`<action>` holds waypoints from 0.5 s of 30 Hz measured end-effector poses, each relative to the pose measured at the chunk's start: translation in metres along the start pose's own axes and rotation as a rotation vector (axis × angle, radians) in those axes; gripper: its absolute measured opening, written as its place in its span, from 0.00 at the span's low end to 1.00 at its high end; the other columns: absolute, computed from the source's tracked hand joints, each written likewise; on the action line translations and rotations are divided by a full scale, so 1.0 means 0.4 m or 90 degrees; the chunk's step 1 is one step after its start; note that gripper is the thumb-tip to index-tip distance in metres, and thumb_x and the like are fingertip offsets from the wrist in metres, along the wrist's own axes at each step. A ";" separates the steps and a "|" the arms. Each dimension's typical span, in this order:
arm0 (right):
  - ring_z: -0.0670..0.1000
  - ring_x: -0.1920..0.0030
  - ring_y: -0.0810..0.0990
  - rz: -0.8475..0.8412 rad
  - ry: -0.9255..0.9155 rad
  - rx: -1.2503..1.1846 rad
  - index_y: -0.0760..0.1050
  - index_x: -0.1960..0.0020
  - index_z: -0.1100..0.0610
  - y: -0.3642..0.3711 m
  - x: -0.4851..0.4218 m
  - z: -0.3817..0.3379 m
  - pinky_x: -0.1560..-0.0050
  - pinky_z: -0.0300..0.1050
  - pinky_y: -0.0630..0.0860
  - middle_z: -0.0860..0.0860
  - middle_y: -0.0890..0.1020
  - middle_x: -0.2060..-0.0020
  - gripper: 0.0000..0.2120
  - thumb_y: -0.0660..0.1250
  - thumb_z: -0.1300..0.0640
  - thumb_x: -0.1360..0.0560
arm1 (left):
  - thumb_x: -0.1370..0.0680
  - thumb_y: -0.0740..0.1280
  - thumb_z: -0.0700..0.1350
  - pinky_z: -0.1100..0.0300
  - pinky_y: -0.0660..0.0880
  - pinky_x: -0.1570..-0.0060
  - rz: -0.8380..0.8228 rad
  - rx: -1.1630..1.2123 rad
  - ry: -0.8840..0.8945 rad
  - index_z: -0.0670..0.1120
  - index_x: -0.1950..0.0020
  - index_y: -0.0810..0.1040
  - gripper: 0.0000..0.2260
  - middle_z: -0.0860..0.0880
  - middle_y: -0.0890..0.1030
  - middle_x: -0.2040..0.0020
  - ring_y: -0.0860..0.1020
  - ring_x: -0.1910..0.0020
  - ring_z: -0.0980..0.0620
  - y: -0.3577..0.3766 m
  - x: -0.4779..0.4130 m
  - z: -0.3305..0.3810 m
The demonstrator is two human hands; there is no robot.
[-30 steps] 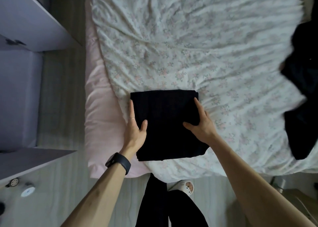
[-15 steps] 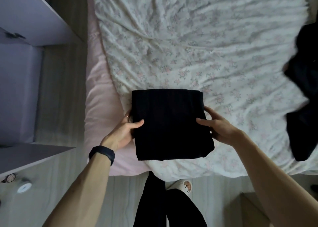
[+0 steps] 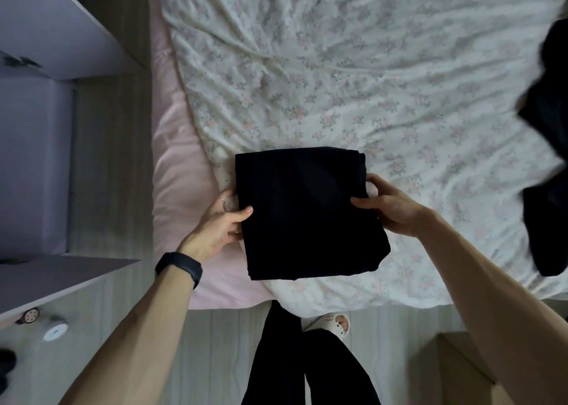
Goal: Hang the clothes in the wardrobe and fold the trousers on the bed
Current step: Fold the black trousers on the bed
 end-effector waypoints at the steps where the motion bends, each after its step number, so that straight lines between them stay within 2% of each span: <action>1: 0.59 0.46 0.84 -0.001 -0.010 0.001 0.77 0.36 0.48 0.003 0.002 0.000 0.53 0.50 0.82 0.57 0.82 0.42 0.25 0.78 0.62 0.30 | 0.23 0.72 0.38 0.52 0.82 0.56 0.012 0.001 0.007 0.64 0.30 0.72 0.28 0.51 0.84 0.39 0.84 0.45 0.45 0.002 0.001 -0.002; 5: 0.60 0.50 0.84 -0.019 -0.045 0.024 0.74 0.35 0.49 0.025 0.027 -0.021 0.55 0.50 0.82 0.58 0.84 0.47 0.29 0.81 0.57 0.32 | 0.22 0.72 0.38 0.50 0.82 0.51 0.018 -0.005 0.034 0.64 0.29 0.70 0.29 0.49 0.84 0.40 0.84 0.44 0.44 -0.008 0.023 0.026; 10: 0.57 0.55 0.85 -0.027 -0.119 0.024 0.73 0.34 0.49 0.069 0.132 -0.113 0.65 0.46 0.81 0.59 0.85 0.51 0.27 0.79 0.57 0.29 | 0.22 0.71 0.37 0.45 0.81 0.46 -0.005 -0.023 0.095 0.65 0.29 0.70 0.30 0.47 0.84 0.40 0.83 0.41 0.44 0.004 0.099 0.141; 12: 0.59 0.52 0.85 -0.022 -0.158 0.039 0.73 0.33 0.48 0.094 0.186 -0.191 0.63 0.48 0.81 0.60 0.84 0.49 0.27 0.79 0.57 0.28 | 0.22 0.71 0.36 0.48 0.82 0.48 0.002 -0.043 0.150 0.65 0.29 0.69 0.30 0.47 0.84 0.41 0.83 0.42 0.45 0.020 0.147 0.233; 15: 0.61 0.46 0.84 -0.033 -0.226 0.067 0.72 0.33 0.48 0.148 0.281 -0.325 0.56 0.57 0.82 0.60 0.83 0.46 0.27 0.78 0.59 0.28 | 0.21 0.68 0.33 0.48 0.80 0.45 0.025 -0.054 0.246 0.64 0.30 0.70 0.30 0.45 0.84 0.41 0.83 0.41 0.46 0.063 0.251 0.381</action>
Point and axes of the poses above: each hand's wrist, its own x-axis away from the middle knuckle, its own y-axis out of the palm, z = x × y, the point moved 2 cm from there along -x, towards the middle knuckle
